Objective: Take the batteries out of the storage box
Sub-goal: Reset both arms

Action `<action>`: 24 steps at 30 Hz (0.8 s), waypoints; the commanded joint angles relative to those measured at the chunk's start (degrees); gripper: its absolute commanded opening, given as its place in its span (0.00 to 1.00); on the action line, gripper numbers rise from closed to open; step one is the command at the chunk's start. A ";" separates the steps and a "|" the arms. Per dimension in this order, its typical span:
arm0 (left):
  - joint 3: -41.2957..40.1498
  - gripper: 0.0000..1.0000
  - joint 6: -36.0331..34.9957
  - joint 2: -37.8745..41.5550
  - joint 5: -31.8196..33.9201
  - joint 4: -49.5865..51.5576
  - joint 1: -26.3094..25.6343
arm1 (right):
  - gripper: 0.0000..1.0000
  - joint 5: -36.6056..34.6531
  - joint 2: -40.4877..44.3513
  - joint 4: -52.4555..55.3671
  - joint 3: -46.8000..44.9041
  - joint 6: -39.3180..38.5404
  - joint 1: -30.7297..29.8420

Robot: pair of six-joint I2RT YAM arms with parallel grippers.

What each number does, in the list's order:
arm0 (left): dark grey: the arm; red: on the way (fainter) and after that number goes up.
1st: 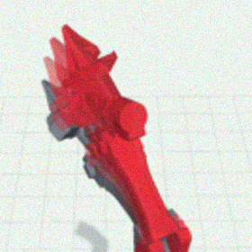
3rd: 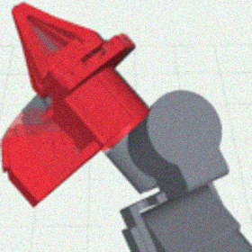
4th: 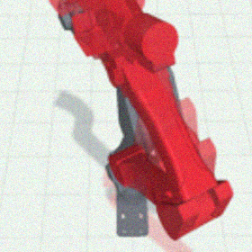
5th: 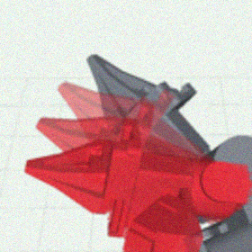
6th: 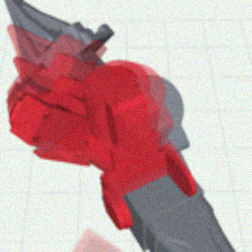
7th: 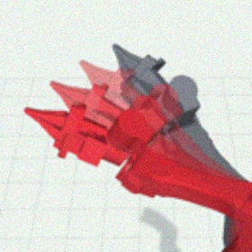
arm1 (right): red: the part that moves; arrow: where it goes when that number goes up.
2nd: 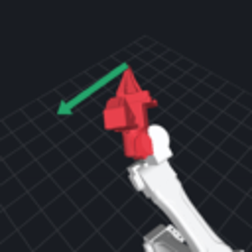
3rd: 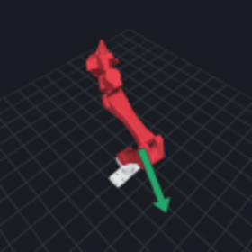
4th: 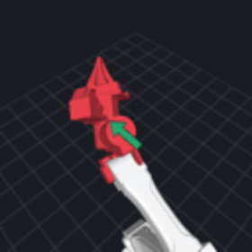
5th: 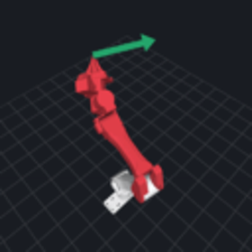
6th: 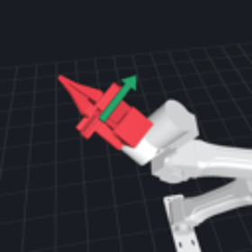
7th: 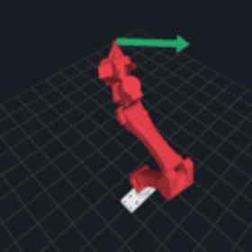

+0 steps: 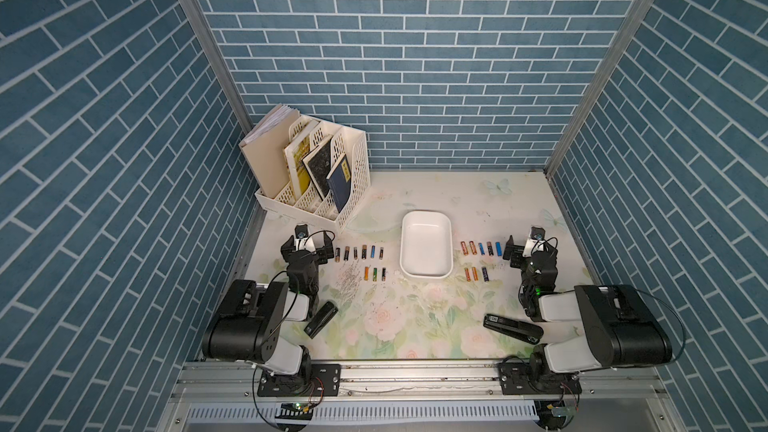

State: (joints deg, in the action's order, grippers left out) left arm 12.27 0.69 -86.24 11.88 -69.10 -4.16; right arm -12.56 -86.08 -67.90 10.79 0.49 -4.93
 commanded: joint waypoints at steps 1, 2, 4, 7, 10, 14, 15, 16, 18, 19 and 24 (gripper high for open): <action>0.44 1.00 0.54 0.08 -1.35 -1.93 0.56 | 1.00 3.84 -1.95 -12.43 -1.32 -2.51 0.35; 0.39 1.00 0.54 0.11 -1.33 -2.20 0.55 | 1.00 1.71 -0.83 -7.24 0.13 -1.41 0.40; 0.37 1.00 0.55 -0.01 -1.37 -2.27 0.56 | 1.00 0.49 -1.23 -7.06 0.60 -1.08 0.38; 0.47 1.00 0.54 0.06 -1.46 -1.94 0.56 | 1.00 0.59 -1.43 -7.46 0.80 -1.09 0.42; 0.47 1.00 0.54 0.12 -1.43 -2.05 0.56 | 1.00 0.51 -1.52 -7.64 0.72 -1.15 0.36; 0.47 1.00 0.54 0.16 -1.48 -2.02 0.56 | 1.00 0.47 -1.55 -7.69 0.73 -1.19 0.36; 0.47 1.00 0.54 0.10 -1.51 -2.01 0.55 | 1.00 0.44 -1.42 -7.19 0.84 -1.11 0.36; 0.47 1.00 0.54 0.10 -1.56 -1.93 0.65 | 1.00 0.47 -1.68 -7.40 0.93 -1.26 0.36; 0.47 1.00 0.55 0.11 -1.58 -1.92 0.64 | 1.00 0.42 -1.76 -7.33 0.96 -1.37 0.31; 0.45 1.00 0.55 0.11 -1.64 -1.91 0.60 | 1.00 0.50 -1.75 -7.09 1.07 -1.37 0.27; 0.53 1.00 0.55 -0.02 -1.76 -1.88 0.74 | 1.00 0.41 -1.50 -7.69 0.60 -1.37 0.28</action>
